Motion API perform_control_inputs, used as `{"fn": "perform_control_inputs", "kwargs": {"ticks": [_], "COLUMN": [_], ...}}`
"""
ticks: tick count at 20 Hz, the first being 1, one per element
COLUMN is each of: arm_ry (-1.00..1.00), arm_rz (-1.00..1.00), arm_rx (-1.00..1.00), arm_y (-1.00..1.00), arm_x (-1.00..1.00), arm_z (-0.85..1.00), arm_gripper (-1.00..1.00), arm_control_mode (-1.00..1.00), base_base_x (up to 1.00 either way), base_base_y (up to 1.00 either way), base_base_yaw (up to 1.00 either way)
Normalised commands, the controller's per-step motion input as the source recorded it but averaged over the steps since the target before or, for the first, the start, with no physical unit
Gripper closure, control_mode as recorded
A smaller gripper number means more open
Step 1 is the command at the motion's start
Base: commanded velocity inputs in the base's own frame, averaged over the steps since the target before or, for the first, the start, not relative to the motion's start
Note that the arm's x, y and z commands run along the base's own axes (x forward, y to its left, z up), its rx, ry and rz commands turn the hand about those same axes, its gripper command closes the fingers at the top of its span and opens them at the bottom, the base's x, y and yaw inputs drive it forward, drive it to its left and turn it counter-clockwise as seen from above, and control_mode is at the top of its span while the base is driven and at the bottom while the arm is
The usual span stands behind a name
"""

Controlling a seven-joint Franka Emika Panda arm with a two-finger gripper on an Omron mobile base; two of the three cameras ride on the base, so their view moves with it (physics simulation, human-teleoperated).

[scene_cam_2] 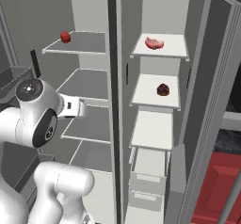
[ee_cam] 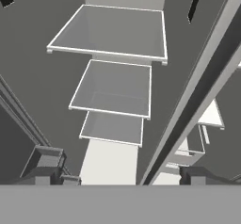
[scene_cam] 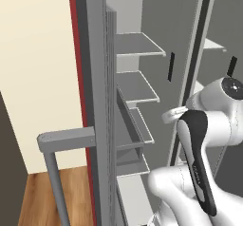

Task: Pick up the frozen steak from the freezer, place it on any shelf in the fridge, and close the fridge and freezer doors when done.

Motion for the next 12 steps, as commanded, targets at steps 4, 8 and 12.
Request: {"fn": "perform_control_inputs", "kwargs": {"ticks": [4,8,12], "arm_ry": [0.0,0.0,0.0], "arm_rz": [0.02,0.0,0.0], "arm_rx": [0.0,0.0,0.0], "arm_y": [0.09,0.0,0.0], "arm_x": [0.0,0.0,0.0], "arm_z": [0.0,0.0,0.0], "arm_gripper": [-1.0,-1.0,-1.0], "arm_control_mode": [-1.0,-1.0,-1.0], "base_base_x": [0.0,0.0,0.0], "base_base_y": [0.0,0.0,0.0], "base_base_yaw": [0.0,0.0,0.0]}}
